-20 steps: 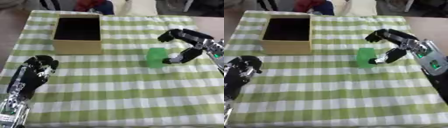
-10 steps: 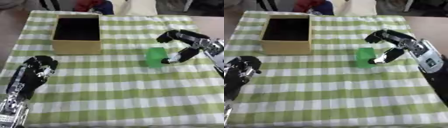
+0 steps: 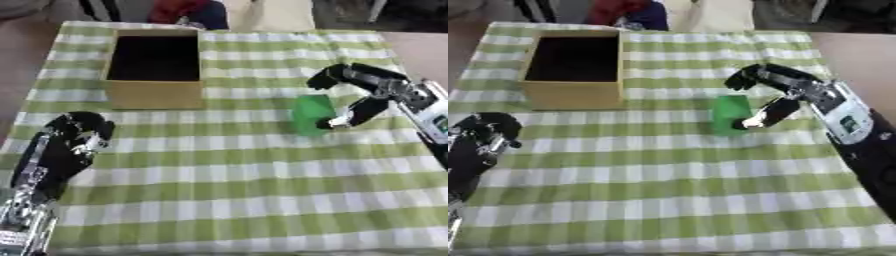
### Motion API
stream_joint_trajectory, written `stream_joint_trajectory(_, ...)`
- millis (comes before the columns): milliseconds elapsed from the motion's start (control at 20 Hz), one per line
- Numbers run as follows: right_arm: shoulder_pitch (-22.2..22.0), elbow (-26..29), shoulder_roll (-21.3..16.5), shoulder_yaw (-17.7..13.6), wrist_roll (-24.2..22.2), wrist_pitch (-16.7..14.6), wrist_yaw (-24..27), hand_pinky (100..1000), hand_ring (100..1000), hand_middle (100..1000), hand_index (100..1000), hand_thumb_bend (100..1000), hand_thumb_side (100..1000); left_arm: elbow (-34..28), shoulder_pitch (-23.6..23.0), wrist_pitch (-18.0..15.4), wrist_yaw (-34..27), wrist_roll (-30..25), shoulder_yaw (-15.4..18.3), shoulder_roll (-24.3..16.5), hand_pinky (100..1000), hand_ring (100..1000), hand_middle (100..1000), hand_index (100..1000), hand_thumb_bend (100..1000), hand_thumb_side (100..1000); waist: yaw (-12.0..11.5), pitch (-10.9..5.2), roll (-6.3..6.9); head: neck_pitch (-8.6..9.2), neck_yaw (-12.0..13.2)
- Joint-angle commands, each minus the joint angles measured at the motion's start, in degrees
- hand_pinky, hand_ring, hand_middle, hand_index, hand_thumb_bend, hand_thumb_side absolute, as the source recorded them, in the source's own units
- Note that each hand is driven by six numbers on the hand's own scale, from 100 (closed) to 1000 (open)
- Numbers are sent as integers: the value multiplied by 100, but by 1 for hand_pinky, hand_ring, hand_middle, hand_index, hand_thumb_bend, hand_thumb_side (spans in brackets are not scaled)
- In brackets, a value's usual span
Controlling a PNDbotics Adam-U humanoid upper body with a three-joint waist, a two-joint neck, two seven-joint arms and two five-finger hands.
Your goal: Pick up objects on the table and place them in the box.
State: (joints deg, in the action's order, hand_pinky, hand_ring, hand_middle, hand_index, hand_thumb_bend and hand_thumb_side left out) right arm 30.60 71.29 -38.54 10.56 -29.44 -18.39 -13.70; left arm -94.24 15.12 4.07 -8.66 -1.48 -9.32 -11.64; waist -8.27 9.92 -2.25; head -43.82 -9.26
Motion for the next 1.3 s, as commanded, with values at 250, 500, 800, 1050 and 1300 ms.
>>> stream_joint_trajectory(250, 160, -77, -38, 13, -47, -76, -124, 831, 808, 758, 845, 566, 252, -90, 78, -11, -31, -29, -18, -72, 545, 687, 602, 640, 487, 275, -18, -83, 2, -29, -30)
stream_joint_trajectory(500, 181, -135, -3, 38, -71, -106, -172, 828, 805, 751, 843, 563, 248, -89, 82, -12, -30, -33, -23, -68, 545, 687, 602, 640, 487, 275, -28, -87, -2, -29, -37)
stream_joint_trajectory(800, 179, -174, 18, 49, -72, -145, -281, 826, 801, 735, 831, 560, 207, -89, 81, -12, -30, -30, -20, -68, 544, 686, 602, 640, 489, 274, -29, -88, -2, -29, -37)
stream_joint_trajectory(1050, 164, -203, 24, 34, 0, -192, -425, 817, 779, 690, 807, 556, 171, -89, 77, -13, -31, -27, -19, -67, 544, 686, 601, 639, 490, 274, -27, -84, -3, -29, -37)
stream_joint_trajectory(1300, 144, -209, 16, 7, 201, -229, -611, 785, 711, 515, 677, 561, 115, -90, 76, -14, -32, -25, -16, -67, 544, 686, 601, 639, 490, 274, -25, -80, -2, -29, -35)
